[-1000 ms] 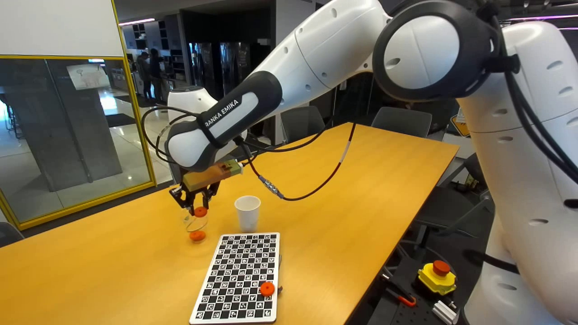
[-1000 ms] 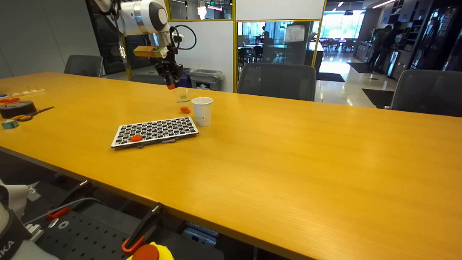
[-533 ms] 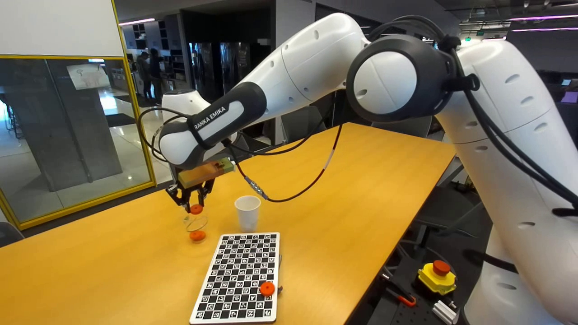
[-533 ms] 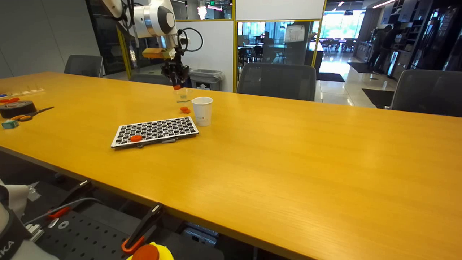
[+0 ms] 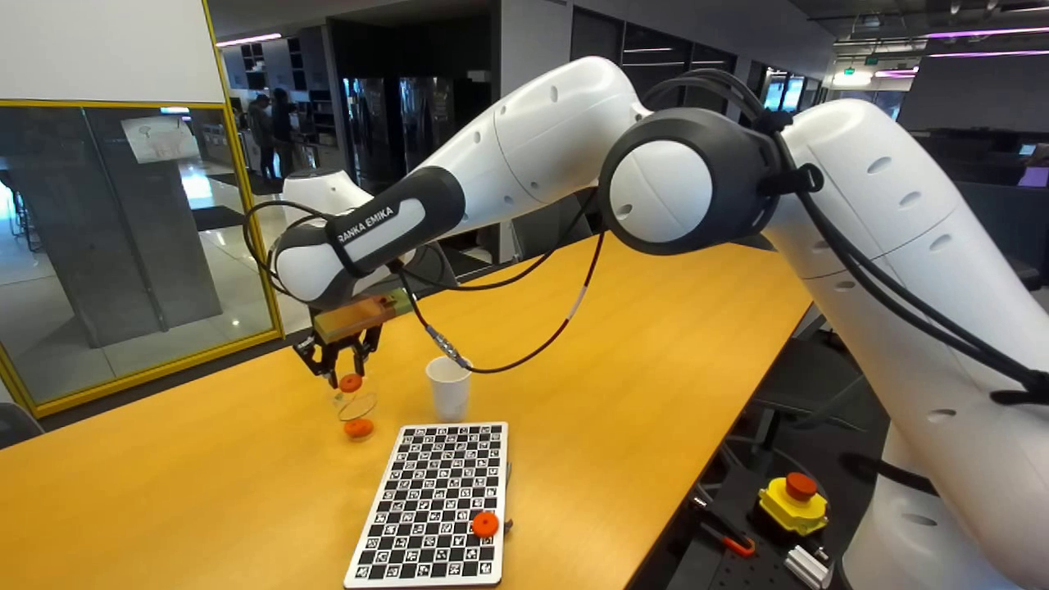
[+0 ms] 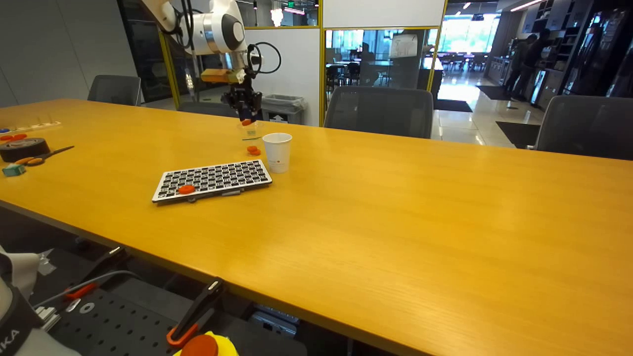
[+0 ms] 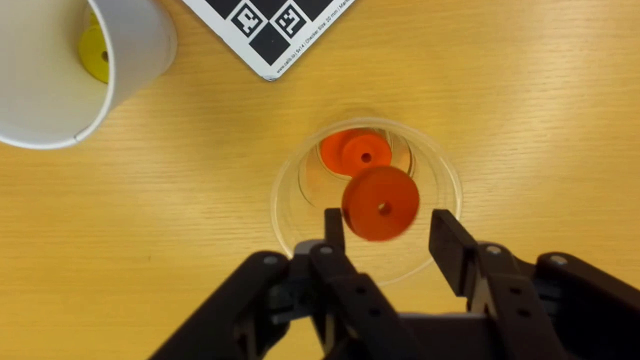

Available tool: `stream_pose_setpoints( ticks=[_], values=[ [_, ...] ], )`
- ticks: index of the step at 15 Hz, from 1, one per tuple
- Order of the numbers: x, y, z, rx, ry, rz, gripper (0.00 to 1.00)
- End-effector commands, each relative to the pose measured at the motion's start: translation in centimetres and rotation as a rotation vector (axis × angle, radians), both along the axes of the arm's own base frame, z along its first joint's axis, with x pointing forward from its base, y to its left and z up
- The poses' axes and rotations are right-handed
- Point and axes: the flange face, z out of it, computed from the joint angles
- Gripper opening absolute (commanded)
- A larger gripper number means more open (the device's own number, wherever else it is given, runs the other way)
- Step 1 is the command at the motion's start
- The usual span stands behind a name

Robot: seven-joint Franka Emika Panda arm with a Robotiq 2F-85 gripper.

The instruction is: Put the yellow block in the white cup the put two orange blocks in the clear cup, then put the remaining yellow block in the white cup, then put the remaining two orange blocks in the clear cup

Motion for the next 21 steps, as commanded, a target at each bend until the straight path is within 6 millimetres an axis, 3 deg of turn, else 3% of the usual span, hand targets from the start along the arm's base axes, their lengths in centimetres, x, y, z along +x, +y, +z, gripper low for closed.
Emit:
stream_pose_setpoints(
  ticks=[1, 3, 4, 9, 21],
  values=[
    [1.1, 0.1, 0.4, 0.023, 0.018, 0.008, 0.81],
    [0.9, 0.1, 0.5, 0.026, 0.024, 0.008, 0.96],
    [0.8, 0.1, 0.6, 0.028, 0.027, 0.007, 0.99],
    [-2.3, -0.4, 1.0, 0.037, 0.06, -0.014, 1.0],
    [-15.9, -3.1, -2.2, 0.045, 0.179, -0.086, 1.0]
  ],
)
